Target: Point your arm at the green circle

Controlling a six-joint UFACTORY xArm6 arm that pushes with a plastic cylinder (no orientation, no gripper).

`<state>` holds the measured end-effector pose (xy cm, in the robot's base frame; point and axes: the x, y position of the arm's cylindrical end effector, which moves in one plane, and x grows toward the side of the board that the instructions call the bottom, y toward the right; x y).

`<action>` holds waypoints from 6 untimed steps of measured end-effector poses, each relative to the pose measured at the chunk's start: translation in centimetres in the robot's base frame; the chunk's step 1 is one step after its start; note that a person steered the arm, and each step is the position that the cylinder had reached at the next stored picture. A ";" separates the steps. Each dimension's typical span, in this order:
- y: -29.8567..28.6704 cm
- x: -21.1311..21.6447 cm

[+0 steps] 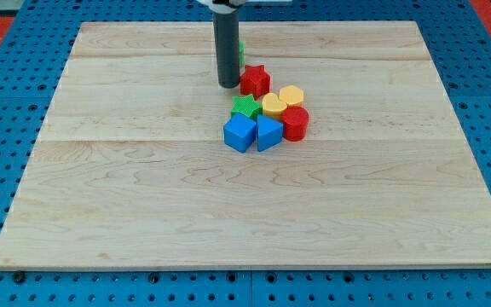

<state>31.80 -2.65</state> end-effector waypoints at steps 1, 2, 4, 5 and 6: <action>4.1 -1.1; 7.7 1.6; 8.4 -0.5; 11.3 -6.9; 6.6 -12.4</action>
